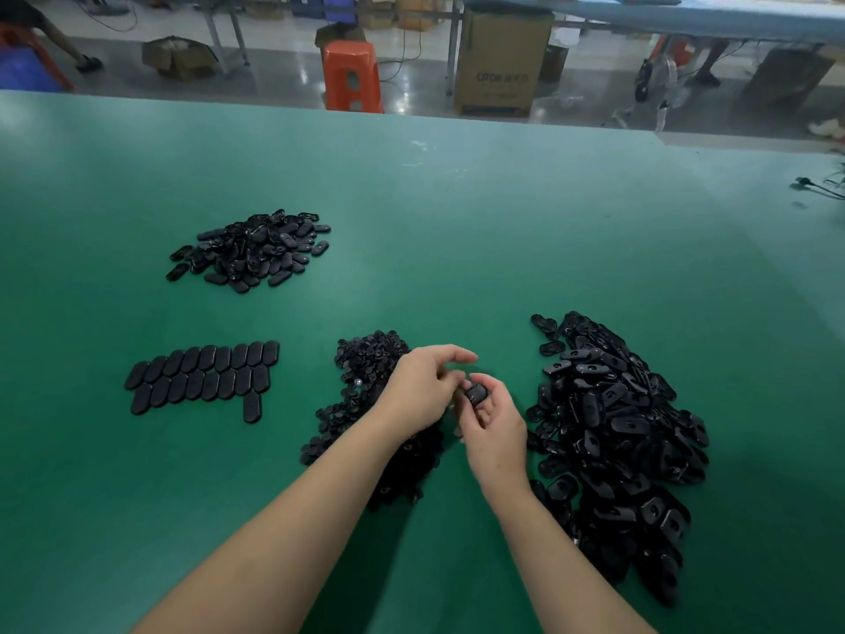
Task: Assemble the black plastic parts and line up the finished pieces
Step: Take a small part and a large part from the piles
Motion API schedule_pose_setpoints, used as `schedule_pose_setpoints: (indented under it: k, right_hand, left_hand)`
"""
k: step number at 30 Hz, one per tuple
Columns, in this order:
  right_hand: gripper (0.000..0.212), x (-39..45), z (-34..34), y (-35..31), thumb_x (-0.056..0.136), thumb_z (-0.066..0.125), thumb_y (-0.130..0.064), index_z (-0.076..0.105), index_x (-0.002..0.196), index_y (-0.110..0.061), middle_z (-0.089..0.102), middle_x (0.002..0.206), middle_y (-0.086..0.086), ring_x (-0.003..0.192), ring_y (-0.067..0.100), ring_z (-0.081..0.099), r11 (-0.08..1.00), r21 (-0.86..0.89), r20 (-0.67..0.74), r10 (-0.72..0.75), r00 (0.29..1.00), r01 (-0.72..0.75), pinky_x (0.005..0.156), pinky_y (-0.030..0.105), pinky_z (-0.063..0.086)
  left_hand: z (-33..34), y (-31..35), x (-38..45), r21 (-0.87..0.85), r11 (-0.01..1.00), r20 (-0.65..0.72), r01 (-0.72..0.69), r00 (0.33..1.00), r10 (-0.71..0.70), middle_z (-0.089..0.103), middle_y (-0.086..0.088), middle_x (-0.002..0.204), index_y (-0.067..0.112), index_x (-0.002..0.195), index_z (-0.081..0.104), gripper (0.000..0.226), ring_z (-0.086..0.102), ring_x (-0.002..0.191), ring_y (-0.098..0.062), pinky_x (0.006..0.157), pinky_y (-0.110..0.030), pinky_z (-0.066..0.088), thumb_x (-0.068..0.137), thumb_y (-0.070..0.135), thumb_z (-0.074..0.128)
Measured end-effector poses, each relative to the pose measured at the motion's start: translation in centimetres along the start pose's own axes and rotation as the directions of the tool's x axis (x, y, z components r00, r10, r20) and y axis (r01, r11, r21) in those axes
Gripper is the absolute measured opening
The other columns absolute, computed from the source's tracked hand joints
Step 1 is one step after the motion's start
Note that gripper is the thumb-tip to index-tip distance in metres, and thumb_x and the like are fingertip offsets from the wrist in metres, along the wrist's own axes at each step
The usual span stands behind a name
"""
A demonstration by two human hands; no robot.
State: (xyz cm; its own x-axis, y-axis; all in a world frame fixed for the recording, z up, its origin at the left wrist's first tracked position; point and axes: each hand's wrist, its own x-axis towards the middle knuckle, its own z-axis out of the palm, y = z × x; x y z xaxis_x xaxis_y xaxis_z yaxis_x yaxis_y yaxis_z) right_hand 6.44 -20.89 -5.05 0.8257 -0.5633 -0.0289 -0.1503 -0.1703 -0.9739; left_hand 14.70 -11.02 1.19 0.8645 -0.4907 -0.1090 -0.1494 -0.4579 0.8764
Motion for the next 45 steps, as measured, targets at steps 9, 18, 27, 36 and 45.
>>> schedule_pose_setpoints:
  k: [9, 18, 27, 36, 45]
  right_hand:
    - [0.017, -0.2, -0.1, -0.1, 0.108, 0.045, -0.024, 0.049, 0.106, -0.041, 0.073, 0.089, -0.017, 0.064, 0.015, 0.068, 0.997, -0.075, 0.005, -0.001, 1.0, 0.002, 0.064, 0.041, 0.059]
    - [0.02, -0.2, 0.0, 0.0, 0.109, 0.04, -0.025, 0.055, 0.119, -0.033, 0.071, 0.078, -0.009, 0.065, 0.014, 0.066, 0.993, -0.115, -0.003, 0.008, 1.0, -0.008, 0.071, 0.047, 0.057]
    - [0.02, -0.3, -0.1, -0.2, 0.109, 0.038, -0.026, 0.053, 0.109, -0.039, 0.07, 0.076, -0.008, 0.063, 0.015, 0.065, 0.994, -0.111, 0.001, 0.011, 1.0, -0.011, 0.066, 0.043, 0.056]
    - [0.024, -0.5, -0.1, -0.8, 0.111, 0.033, -0.023, 0.052, 0.105, -0.036, 0.072, 0.092, -0.003, 0.062, 0.015, 0.064, 0.999, -0.023, -0.006, 0.035, 0.999, -0.035, 0.062, 0.038, 0.055]
    - [0.023, -0.4, -0.2, -0.9, 0.109, 0.036, -0.02, 0.052, 0.103, -0.036, 0.073, 0.091, -0.012, 0.061, 0.018, 0.062, 0.999, -0.008, 0.002, 0.044, 0.999, -0.044, 0.061, 0.04, 0.053]
  left_hand:
    - [-6.1, -3.5, 0.1, 0.482, 0.853, -0.308, 0.2, 0.95, -0.049, 0.07, -0.002, 0.107, 0.023, 0.104, 0.075, 0.019, 0.065, 0.098, -0.025, 0.089, -0.038, 0.054, 0.094, 0.021, 0.059]
    - [-9.3, -6.8, -1.1, 0.437, 0.851, -0.292, 0.29, 0.941, -0.17, 0.072, 0.005, 0.089, 0.026, 0.09, 0.072, 0.003, 0.065, 0.088, -0.018, 0.083, -0.035, 0.054, 0.088, 0.026, 0.074]
    - [-8.9, -7.4, -1.2, 0.451, 0.848, -0.324, 0.278, 0.937, -0.135, 0.071, 0.004, 0.087, 0.028, 0.083, 0.071, 0.009, 0.061, 0.077, -0.017, 0.07, -0.031, 0.049, 0.09, 0.023, 0.071]
    - [-6.7, -3.6, -1.6, -0.279, 0.945, -0.179, 0.172, 0.957, -0.227, 0.071, 0.001, 0.068, 0.014, 0.089, 0.075, 0.012, 0.063, 0.06, -0.01, 0.056, -0.023, 0.053, 0.091, 0.004, 0.07]
    - [-2.9, -1.7, -1.3, -0.589, 0.785, 0.051, 0.195, 0.978, -0.205, 0.069, -0.006, 0.075, 0.008, 0.096, 0.077, 0.02, 0.059, 0.057, -0.011, 0.056, -0.022, 0.054, 0.091, -0.006, 0.065]
